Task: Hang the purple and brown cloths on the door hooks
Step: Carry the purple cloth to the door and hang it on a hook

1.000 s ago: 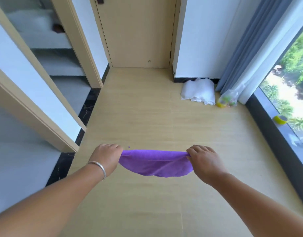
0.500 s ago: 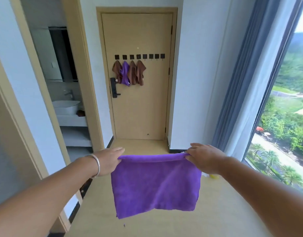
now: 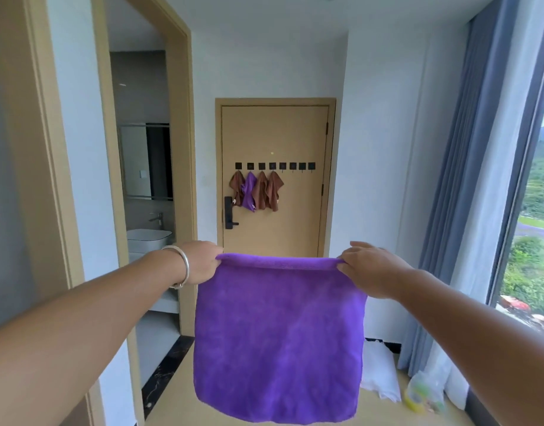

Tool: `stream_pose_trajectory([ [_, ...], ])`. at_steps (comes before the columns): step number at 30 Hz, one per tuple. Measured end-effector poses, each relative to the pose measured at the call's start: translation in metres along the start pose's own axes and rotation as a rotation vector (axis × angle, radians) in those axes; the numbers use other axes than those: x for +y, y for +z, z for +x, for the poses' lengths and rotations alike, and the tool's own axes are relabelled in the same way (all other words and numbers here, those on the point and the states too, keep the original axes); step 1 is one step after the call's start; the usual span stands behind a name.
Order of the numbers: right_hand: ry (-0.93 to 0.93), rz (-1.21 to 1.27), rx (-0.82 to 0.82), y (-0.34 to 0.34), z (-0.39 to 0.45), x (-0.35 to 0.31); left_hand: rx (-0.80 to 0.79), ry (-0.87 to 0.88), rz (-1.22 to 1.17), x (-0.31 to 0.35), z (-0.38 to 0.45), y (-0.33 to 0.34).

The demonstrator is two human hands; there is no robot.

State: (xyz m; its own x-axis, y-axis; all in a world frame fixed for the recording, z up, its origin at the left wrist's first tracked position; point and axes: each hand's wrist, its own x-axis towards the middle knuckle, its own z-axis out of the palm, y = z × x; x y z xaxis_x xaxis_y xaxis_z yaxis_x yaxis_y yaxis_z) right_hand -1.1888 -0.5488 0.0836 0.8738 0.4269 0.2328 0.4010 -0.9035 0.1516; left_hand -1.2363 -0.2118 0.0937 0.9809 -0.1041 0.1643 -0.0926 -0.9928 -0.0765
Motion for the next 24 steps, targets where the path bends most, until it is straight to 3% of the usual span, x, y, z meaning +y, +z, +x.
stream_pose_trajectory([
  [9, -0.046, -0.02, 0.077, 0.01, 0.063, 0.02, 0.019, -0.014, -0.027, -0.019, 0.066, 0.003],
  [24, 0.035, 0.022, 0.095, 0.057, 0.285, 0.052, 0.049, 0.057, -0.067, -0.12, 0.295, 0.048],
])
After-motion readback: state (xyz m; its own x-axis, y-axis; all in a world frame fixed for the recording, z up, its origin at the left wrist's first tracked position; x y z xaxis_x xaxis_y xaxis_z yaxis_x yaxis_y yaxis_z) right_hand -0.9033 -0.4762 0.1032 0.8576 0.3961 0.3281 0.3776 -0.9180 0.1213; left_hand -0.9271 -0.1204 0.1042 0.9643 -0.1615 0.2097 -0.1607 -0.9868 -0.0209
